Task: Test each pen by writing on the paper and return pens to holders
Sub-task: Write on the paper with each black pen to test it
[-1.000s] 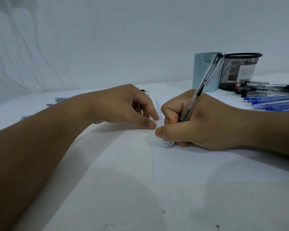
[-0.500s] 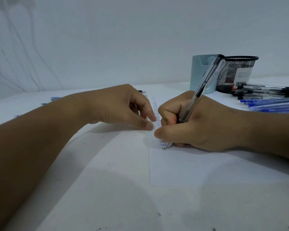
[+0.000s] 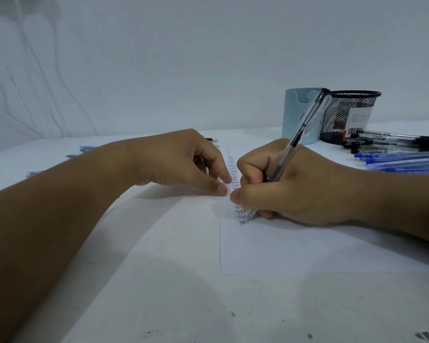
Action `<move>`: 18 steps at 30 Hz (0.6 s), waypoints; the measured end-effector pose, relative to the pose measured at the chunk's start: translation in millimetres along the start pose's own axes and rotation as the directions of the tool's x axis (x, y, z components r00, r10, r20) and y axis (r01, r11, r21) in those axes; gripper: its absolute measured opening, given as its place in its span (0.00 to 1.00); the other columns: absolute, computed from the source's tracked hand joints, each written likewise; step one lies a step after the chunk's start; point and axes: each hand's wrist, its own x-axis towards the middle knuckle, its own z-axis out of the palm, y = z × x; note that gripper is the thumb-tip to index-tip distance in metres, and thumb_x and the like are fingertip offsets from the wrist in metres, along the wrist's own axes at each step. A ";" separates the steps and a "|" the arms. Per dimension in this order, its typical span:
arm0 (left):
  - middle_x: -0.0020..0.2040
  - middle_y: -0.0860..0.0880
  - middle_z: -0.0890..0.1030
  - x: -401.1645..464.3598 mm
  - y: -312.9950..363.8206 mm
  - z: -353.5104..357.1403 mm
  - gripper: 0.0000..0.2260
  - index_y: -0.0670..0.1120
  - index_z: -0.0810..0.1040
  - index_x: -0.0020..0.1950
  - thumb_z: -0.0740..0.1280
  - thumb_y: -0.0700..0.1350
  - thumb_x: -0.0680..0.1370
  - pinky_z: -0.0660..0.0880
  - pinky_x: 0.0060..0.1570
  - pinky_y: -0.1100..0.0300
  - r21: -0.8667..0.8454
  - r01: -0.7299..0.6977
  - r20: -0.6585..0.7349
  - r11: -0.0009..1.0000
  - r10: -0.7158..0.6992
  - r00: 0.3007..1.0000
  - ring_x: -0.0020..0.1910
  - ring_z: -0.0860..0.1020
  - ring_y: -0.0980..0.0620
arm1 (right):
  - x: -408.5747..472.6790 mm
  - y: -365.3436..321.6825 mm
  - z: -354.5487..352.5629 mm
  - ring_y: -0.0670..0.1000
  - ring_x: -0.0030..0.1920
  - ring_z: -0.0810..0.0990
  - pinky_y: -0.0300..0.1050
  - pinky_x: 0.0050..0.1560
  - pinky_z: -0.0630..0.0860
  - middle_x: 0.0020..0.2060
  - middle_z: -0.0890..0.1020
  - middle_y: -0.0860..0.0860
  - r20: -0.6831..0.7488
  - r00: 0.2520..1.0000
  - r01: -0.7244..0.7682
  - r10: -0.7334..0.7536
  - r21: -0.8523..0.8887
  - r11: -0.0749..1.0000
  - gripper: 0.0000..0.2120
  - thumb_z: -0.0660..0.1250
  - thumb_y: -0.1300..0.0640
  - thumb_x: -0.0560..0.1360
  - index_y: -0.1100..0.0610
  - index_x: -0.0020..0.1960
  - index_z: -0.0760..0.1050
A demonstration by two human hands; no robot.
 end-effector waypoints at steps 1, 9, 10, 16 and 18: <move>0.38 0.55 0.79 -0.1 0.0 -0.1 0.08 0.56 0.87 0.42 0.78 0.53 0.65 0.69 0.37 0.68 0.000 0.000 0.001 1.000 0.000 1.000 0.35 0.73 0.57 | -0.1 0.4 0.0 0.49 0.25 0.69 0.42 0.28 0.67 0.25 0.73 0.60 -0.002 1.000 0.006 -0.006 -0.009 1.000 0.21 0.71 0.66 0.75 0.62 0.30 0.63; 0.36 0.47 0.77 -1.8 -0.8 0.1 0.14 0.56 0.86 0.42 0.79 0.62 0.63 0.68 0.42 0.54 0.004 -0.013 0.006 1.000 0.013 1.000 0.37 0.72 0.52 | 0.2 3.2 0.6 0.48 0.24 0.68 0.40 0.27 0.65 0.25 0.73 0.59 -0.040 0.998 0.039 -0.039 -0.006 0.999 0.20 0.74 0.64 0.74 0.61 0.30 0.66; 0.36 0.48 0.76 -2.0 -0.7 0.1 0.15 0.55 0.86 0.42 0.77 0.62 0.62 0.68 0.42 0.54 0.008 -0.009 0.004 1.000 0.009 1.000 0.37 0.72 0.52 | -0.4 4.0 1.7 0.48 0.23 0.68 0.38 0.25 0.65 0.24 0.74 0.57 -0.071 0.996 0.049 -0.045 0.062 0.997 0.20 0.74 0.60 0.75 0.61 0.31 0.67; 0.34 0.51 0.79 2.4 -4.0 2.8 0.02 0.52 0.87 0.43 0.77 0.50 0.73 0.69 0.41 0.58 0.011 0.025 -0.061 1.000 -0.025 0.998 0.36 0.72 0.54 | 3.8 5.0 -9.8 0.59 0.31 0.70 0.47 0.33 0.70 0.29 0.72 0.60 -0.459 0.874 0.203 -0.158 0.050 0.978 0.26 0.59 0.45 0.82 0.64 0.35 0.69; 0.35 0.48 0.79 2.6 -3.8 3.9 0.03 0.51 0.87 0.43 0.76 0.49 0.74 0.69 0.41 0.60 -0.002 0.027 -0.063 1.000 -0.027 0.998 0.36 0.72 0.54 | 5.1 8.7 -21.4 0.61 0.25 0.63 0.50 0.25 0.62 0.24 0.67 0.60 -0.527 0.842 0.178 -0.117 0.066 0.982 0.22 0.60 0.40 0.79 0.59 0.40 0.69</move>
